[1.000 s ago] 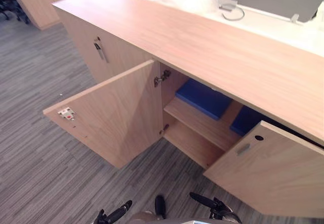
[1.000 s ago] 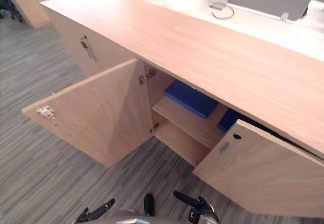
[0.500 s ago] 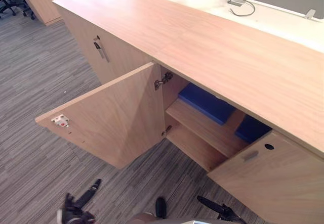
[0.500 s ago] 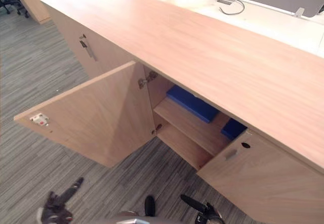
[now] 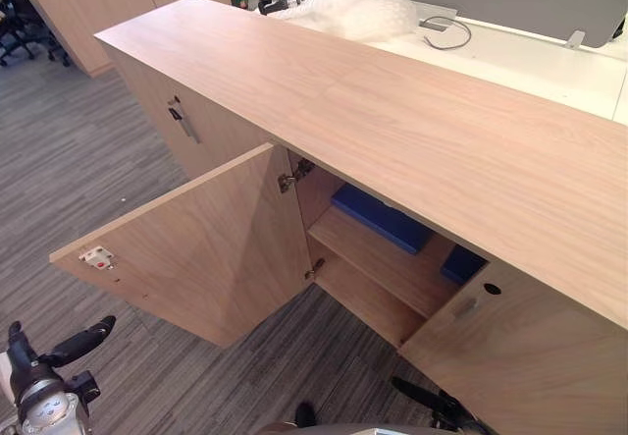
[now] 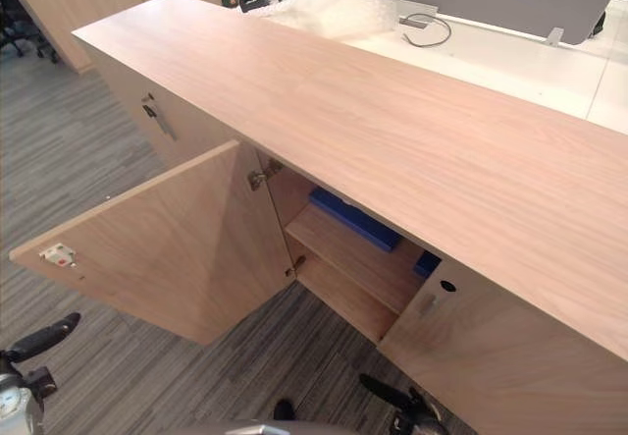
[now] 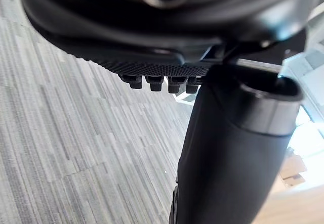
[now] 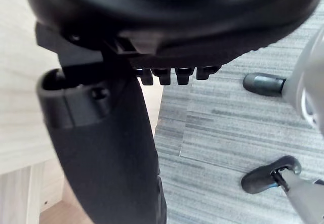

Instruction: Walk over to the cabinet, pick up the folder, carry it to the office cabinet, place the folder inside the office cabinet, then close the office cabinet door

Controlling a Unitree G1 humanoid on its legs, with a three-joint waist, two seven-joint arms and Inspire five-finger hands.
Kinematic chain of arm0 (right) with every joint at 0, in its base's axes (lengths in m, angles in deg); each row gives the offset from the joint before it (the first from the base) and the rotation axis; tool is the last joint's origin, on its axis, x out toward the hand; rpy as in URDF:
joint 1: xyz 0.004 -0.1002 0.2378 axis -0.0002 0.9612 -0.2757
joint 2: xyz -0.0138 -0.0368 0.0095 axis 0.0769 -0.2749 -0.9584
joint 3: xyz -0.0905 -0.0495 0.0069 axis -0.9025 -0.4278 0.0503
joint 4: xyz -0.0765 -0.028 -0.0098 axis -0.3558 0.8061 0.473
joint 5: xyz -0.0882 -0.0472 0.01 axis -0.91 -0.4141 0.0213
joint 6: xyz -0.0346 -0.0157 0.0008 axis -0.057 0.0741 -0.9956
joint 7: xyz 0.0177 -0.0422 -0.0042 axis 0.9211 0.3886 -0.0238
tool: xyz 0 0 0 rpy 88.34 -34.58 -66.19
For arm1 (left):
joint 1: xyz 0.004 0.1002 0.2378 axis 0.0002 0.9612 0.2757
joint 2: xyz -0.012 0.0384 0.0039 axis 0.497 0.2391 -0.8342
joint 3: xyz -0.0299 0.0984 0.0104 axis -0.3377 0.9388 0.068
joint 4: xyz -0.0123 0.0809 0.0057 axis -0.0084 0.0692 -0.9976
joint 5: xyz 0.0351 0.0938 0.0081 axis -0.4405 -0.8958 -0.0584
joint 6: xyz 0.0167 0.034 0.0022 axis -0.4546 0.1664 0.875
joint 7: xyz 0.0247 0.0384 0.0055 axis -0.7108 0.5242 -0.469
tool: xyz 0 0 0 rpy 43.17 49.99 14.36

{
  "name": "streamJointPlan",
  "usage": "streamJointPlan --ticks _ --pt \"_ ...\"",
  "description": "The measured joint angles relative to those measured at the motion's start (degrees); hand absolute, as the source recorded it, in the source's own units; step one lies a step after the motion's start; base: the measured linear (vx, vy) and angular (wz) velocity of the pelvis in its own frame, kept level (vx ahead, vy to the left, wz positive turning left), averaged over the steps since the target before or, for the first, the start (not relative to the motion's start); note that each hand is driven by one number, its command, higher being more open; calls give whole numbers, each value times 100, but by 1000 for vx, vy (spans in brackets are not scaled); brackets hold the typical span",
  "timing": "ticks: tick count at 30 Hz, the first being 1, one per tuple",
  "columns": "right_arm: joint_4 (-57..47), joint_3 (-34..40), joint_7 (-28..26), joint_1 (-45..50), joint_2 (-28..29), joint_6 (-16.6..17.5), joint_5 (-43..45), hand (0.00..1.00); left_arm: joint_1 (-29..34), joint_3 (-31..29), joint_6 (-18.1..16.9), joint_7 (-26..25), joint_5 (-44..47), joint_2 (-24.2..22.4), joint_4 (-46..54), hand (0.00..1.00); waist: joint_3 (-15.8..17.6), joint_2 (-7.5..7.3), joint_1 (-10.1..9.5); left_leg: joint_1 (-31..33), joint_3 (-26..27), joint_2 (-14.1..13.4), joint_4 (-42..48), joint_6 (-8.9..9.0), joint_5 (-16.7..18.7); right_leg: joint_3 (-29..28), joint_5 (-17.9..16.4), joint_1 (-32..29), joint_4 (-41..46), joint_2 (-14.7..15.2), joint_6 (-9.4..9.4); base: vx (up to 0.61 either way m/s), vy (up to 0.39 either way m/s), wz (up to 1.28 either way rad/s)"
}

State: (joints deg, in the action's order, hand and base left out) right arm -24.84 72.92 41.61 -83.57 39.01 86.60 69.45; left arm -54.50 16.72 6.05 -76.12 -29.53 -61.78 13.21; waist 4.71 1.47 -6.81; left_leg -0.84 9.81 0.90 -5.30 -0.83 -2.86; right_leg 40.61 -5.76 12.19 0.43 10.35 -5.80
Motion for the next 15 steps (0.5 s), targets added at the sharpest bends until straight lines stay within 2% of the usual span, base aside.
streamJointPlan --ticks 4,8,13,15 --pt "-1 -3 -1 173 -104 -2 7 100 128 479 -103 264 64 173 402 100 -14 8 -41 2 -1 7 9 9 -5 -12 -6 0 -5 6 3 -8 -9 0" --pt "-1 -35 -116 180 -81 -1 -1 100 356 1707 -228 1072 389 784 606 100 -38 -32 -70 0 1 44 25 9 -6 -16 -5 2 -2 44 2 0 0 0" --pt "1 -88 -259 132 -46 3 -14 100 559 2096 -250 1591 481 1138 600 100 -55 -58 -178 -6 4 70 27 9 -6 -23 3 5 4 79 -10 0 0 0" --pt "2 -95 -291 102 -54 4 -17 100 598 2279 -250 1641 474 1253 599 100 -60 -62 -222 -6 3 70 27 9 -7 -23 5 7 3 80 -13 0 0 0"
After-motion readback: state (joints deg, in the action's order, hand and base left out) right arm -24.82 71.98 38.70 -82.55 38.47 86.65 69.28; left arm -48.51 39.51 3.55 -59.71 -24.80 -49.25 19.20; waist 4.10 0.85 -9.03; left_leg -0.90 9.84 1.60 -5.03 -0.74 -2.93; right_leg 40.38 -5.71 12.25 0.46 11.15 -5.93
